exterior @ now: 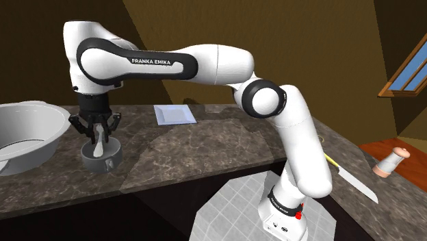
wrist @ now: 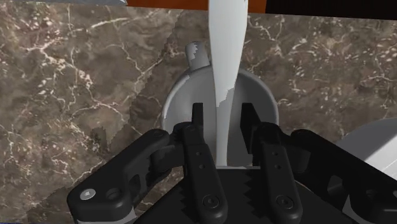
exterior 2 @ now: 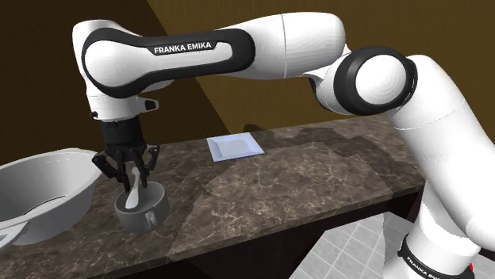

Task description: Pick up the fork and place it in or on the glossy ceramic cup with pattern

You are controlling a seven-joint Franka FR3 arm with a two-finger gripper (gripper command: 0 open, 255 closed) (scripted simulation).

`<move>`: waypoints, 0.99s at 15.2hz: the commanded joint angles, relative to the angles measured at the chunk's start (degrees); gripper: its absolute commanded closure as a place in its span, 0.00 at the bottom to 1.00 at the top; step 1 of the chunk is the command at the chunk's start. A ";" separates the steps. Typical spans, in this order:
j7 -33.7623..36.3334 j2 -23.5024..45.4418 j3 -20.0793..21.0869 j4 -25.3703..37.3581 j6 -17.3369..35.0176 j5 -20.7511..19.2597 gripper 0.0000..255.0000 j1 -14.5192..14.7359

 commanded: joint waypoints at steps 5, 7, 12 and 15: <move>-0.07 0.04 -0.11 -5.08 5.02 -0.09 1.00 -0.75; -0.07 0.03 -0.10 -5.09 5.02 -0.09 1.00 -0.75; -0.06 0.04 -0.10 -5.08 5.02 -0.09 1.00 -0.75; -0.07 0.02 -0.10 -5.14 5.05 -0.08 0.00 -0.77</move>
